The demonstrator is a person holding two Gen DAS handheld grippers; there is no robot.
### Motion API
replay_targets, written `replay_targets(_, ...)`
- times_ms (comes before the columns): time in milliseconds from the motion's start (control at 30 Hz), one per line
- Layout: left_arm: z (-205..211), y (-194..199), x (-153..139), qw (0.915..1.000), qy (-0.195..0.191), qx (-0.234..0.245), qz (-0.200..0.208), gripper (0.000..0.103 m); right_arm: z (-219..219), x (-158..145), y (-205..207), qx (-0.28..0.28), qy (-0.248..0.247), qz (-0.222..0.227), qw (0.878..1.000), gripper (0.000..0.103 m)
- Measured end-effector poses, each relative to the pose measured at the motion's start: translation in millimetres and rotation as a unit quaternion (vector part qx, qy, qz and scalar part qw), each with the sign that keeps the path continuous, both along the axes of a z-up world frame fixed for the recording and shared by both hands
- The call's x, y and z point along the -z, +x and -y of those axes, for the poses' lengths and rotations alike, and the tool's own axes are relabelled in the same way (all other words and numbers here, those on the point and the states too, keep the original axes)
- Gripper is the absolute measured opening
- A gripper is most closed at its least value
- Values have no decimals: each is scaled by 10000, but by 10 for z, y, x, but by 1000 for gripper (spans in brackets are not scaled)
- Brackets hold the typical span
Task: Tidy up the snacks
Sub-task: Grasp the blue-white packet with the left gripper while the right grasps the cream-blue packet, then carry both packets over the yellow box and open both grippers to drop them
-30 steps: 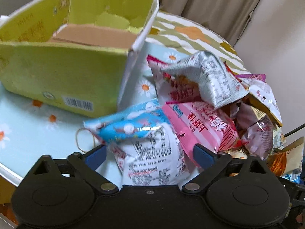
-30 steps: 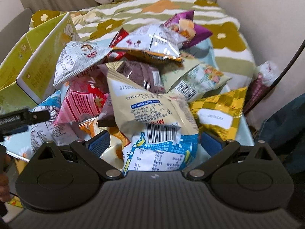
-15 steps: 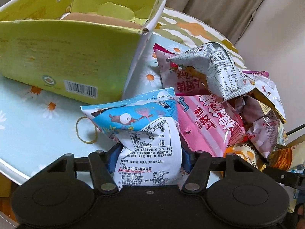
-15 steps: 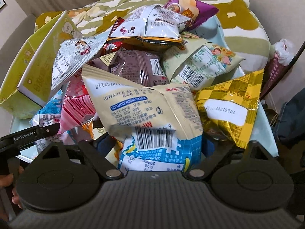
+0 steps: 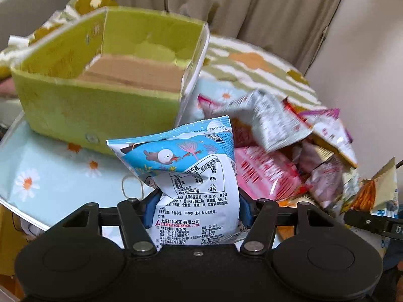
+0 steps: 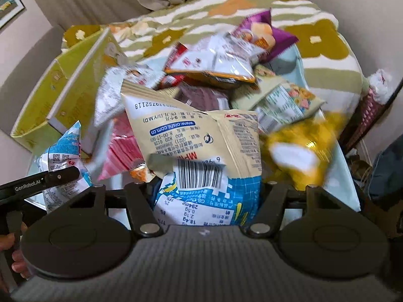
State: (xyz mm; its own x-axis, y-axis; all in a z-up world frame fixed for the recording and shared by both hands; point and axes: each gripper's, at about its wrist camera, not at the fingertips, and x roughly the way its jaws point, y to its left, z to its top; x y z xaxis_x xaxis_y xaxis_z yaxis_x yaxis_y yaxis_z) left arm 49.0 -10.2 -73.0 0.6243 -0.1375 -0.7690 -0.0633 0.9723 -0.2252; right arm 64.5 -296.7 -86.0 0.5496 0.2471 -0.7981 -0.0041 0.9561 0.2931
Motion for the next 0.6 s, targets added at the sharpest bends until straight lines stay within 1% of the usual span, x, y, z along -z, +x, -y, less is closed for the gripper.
replay_targets(100, -17, -78, -196, 9997, 58, -34, 239, 65, -36, -120, -26, -91, 62, 190, 9998, 78)
replay_targets(300, -165, -71, -619, 9969, 168, -269, 725, 65, -201, -422, 41, -408, 178, 619, 9971, 78)
replay_targets(433, -367, 42, -843, 9940, 341, -426, 945, 65, -439, -678, 175, -702, 170, 935, 9930, 77)
replay_targets(600, -703, 262, -1088, 9899, 562, -442, 1221, 65, -825, -1006, 435, -1033, 326, 1259, 9861, 77)
